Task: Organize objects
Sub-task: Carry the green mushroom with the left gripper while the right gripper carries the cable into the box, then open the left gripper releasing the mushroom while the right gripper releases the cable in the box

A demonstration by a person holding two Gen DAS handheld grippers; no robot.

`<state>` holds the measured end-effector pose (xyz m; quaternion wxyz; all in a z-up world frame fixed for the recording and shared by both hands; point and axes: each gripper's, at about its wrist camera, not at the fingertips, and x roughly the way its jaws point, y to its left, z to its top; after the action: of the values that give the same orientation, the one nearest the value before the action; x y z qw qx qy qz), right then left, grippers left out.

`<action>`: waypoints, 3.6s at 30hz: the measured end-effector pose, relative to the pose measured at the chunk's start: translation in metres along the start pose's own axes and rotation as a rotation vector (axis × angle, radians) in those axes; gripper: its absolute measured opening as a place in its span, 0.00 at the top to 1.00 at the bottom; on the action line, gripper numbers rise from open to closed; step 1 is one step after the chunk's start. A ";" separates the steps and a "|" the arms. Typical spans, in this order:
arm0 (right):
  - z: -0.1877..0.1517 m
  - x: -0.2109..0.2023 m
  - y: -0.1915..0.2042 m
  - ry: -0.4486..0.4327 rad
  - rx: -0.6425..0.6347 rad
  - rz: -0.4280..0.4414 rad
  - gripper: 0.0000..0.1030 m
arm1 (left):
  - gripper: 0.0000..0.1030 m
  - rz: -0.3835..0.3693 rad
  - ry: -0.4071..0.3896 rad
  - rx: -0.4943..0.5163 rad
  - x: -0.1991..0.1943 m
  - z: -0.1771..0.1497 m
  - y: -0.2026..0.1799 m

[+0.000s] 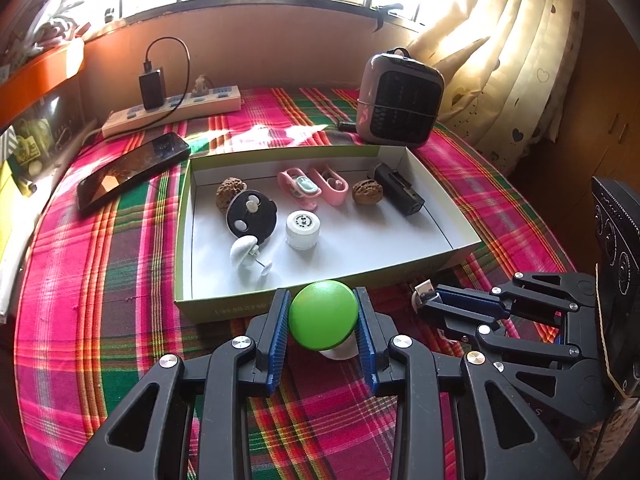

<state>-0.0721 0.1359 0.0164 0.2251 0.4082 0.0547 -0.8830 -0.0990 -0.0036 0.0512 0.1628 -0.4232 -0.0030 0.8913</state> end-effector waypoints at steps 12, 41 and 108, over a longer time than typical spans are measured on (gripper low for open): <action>0.013 -0.027 -0.022 -0.067 0.074 0.016 0.88 | 0.72 -0.007 -0.022 0.028 -0.005 0.013 -0.012; 0.058 0.026 -0.081 0.008 0.267 0.042 0.88 | 0.72 -0.021 0.028 0.049 0.053 0.049 -0.023; 0.052 0.032 -0.071 0.029 0.259 -0.028 0.70 | 0.63 -0.033 0.084 0.032 0.068 0.039 -0.023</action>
<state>-0.1575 0.1732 0.0208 0.1571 0.4460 -0.0508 -0.8797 -0.1618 0.0429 0.0280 0.1843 -0.4574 0.0110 0.8699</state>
